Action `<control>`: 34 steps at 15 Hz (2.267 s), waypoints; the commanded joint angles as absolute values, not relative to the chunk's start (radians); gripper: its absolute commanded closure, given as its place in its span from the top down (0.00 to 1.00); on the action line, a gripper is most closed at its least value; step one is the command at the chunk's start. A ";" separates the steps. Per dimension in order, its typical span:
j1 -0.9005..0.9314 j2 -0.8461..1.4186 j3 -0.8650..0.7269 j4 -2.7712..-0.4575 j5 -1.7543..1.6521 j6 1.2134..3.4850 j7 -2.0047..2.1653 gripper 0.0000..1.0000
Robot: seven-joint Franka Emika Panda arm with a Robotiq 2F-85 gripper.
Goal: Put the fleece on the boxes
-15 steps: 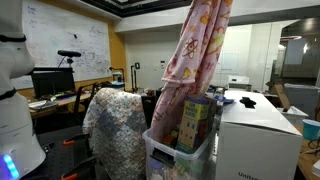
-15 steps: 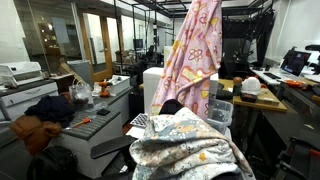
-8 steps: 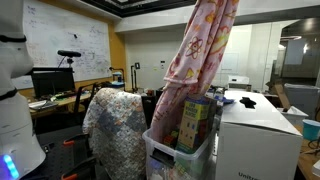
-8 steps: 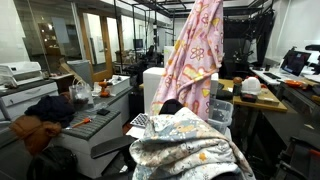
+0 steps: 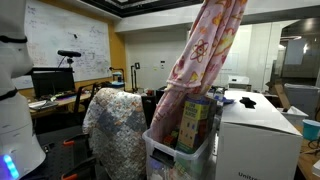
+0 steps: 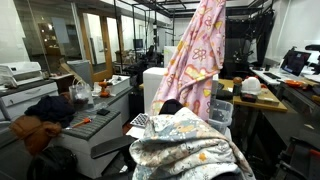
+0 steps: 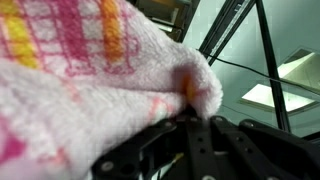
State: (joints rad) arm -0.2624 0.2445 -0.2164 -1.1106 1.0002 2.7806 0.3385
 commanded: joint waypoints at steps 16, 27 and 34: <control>-0.080 0.366 -0.726 -1.050 0.080 2.975 0.964 0.01; 0.172 0.829 -1.457 -1.073 -0.046 3.248 1.512 0.30; 0.322 0.995 -1.658 -1.220 -0.027 3.241 1.515 0.37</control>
State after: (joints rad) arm 0.2537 0.9766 -1.6039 -1.1433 -0.0146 3.2193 1.5267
